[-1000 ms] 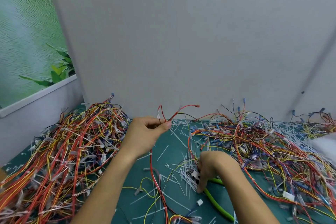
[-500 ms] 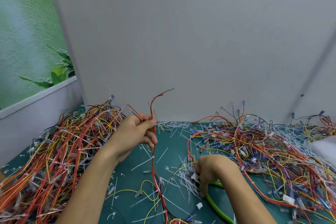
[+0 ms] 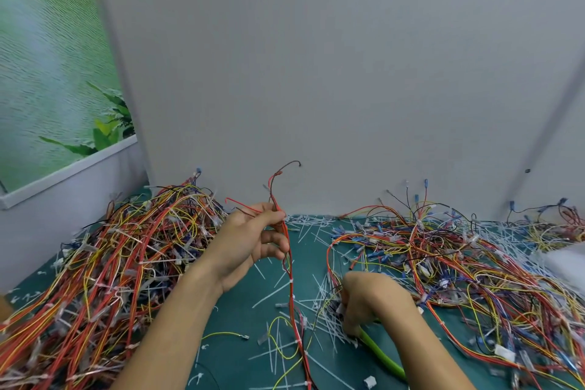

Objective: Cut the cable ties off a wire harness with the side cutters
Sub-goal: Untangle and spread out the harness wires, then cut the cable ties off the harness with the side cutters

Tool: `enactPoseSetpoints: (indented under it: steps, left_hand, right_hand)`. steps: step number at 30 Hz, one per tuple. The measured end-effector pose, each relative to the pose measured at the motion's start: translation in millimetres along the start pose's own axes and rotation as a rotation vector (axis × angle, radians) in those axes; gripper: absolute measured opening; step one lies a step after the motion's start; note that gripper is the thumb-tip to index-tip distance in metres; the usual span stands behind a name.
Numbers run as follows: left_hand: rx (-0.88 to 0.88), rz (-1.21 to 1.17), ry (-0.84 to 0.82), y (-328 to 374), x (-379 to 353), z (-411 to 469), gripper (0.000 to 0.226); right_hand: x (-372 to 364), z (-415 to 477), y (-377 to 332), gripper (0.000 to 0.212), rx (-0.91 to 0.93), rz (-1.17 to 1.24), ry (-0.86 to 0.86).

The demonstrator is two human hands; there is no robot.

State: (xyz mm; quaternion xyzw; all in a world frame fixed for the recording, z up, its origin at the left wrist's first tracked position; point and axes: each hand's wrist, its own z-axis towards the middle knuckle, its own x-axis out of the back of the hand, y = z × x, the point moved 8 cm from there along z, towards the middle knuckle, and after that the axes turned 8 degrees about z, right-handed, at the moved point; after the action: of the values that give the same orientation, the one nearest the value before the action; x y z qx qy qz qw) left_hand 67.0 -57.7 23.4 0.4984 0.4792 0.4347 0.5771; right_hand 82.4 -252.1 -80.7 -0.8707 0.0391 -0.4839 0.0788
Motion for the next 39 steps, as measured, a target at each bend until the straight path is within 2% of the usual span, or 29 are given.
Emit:
enactPoseSetpoints:
  steps: [8, 10, 13, 17, 20, 22, 25, 28, 30, 34, 35, 36, 38, 39]
  left_hand:
    - [-0.045, -0.035, 0.058, 3.5, 0.8, 0.2, 0.004]
    - [-0.081, -0.024, 0.086, 5.0, 3.2, 0.8, 0.007]
    - [-0.130, 0.004, 0.125, 6.1, 4.8, 1.1, 0.012]
    - [-0.169, -0.008, 0.162, 6.5, 4.0, 1.4, 0.016]
    - [-0.178, -0.019, 0.187, 5.4, 4.7, 2.0, 0.012]
    - [-0.171, -0.040, 0.194, 3.7, 4.6, 2.6, 0.008]
    - [-0.168, -0.092, 0.167, 3.2, 0.1, 3.1, 0.005]
    - [-0.177, -0.120, 0.183, 4.5, -0.1, 2.6, 0.005]
    - [-0.190, -0.117, 0.208, 5.4, 0.9, 2.3, 0.004]
    - [-0.214, -0.066, 0.209, 4.0, -2.5, 3.4, 0.006]
    - [-0.222, -0.042, 0.200, 3.3, -4.4, 3.7, 0.007]
    - [-0.232, -0.012, 0.191, 2.7, -6.6, 3.5, 0.010]
    - [-0.259, 0.047, 0.184, 2.2, -11.7, 2.2, 0.017]
    - [-0.277, 0.073, 0.183, 2.7, -14.1, 1.2, 0.020]
  right_hand:
    - [28.5, -21.1, 3.4, 0.033, 0.112, 0.065, 0.119]
    - [37.5, -28.3, 5.4, 0.027, 0.152, 0.090, 0.146]
    - [44.7, -34.4, 7.2, 0.005, 0.216, 0.139, 0.145]
    - [52.5, -38.3, 4.3, 0.016, 0.278, 0.232, 0.186]
    - [63.5, -41.3, -2.0, 0.019, 0.329, 0.345, 0.300]
    - [70.6, -42.5, -2.6, 0.029, 0.337, 0.388, 0.386]
    - [73.9, -39.7, 11.1, 0.037, 0.258, 0.371, 0.435]
    - [77.9, -37.6, 36.5, 0.032, 0.136, 0.413, 0.441]
    - [92.2, -43.8, 48.5, 0.031, 0.127, 0.481, 0.544]
    - [114.5, -67.5, 46.9, 0.040, 0.335, 0.767, 0.763]
    - [115.1, -71.3, 39.6, 0.041, 0.415, 0.926, 0.735]
    - [112.0, -71.6, 29.3, 0.040, 0.489, 1.136, 0.636]
    - [96.2, -66.8, -3.7, 0.036, 0.612, 1.625, 0.215]
    - [88.0, -68.2, -22.9, 0.035, 0.647, 1.789, -0.016]
